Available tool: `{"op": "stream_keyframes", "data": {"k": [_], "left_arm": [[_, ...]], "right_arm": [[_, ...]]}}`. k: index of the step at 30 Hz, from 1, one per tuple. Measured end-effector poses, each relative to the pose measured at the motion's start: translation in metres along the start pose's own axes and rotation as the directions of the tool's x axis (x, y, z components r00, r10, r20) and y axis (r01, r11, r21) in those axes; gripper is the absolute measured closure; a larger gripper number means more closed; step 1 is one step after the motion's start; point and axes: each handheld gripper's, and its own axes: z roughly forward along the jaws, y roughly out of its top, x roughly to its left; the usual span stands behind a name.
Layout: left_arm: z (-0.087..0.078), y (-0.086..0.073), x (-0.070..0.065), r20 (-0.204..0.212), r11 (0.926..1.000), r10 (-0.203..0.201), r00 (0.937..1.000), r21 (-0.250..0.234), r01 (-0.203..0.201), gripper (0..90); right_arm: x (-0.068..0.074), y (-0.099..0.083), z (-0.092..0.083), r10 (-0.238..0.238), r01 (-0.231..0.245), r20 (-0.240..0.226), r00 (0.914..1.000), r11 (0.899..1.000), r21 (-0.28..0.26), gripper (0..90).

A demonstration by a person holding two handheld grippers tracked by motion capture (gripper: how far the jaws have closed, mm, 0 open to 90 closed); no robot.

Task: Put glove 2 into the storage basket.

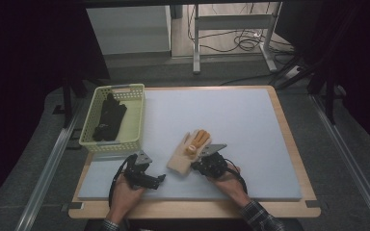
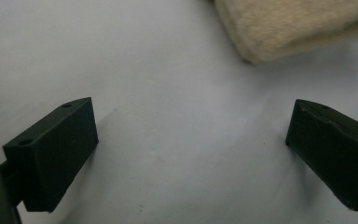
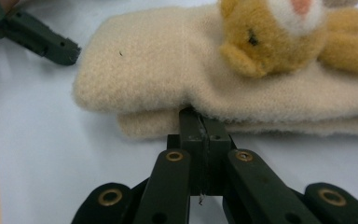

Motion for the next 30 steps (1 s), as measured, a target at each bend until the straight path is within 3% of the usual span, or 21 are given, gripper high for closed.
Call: {"op": "stream_keyframes", "data": {"k": [4,8,14,24,30], "left_arm": [[0.0,0.0,0.0,0.0,1.0,-0.001,1.0,0.0,0.001,2.3],[0.0,0.0,0.0,0.0,1.0,-0.002,1.0,0.0,0.002,2.4],[0.0,0.0,0.0,-0.001,1.0,-0.001,1.0,0.001,0.001,2.3],[0.0,0.0,-0.001,-0.008,1.0,0.0,1.0,0.007,0.0,2.1],[0.0,0.001,-0.001,-0.003,0.9999,-0.008,1.0,0.009,0.008,2.2]], "right_arm": [[-0.001,0.005,0.007,0.016,-0.016,0.004,0.9999,1.0,-0.007,88.3],[-0.001,0.009,0.011,0.002,-0.002,0.016,0.9999,1.0,-0.007,88.2],[0.0,0.003,0.0,0.006,-0.005,0.031,0.9995,1.0,-0.019,82.6],[-0.017,-0.011,-0.035,0.059,-0.055,0.113,0.9918,0.998,-0.038,57.9],[-0.028,-0.02,-0.054,0.09,-0.084,0.175,0.9804,0.996,-0.04,38.0]]}}
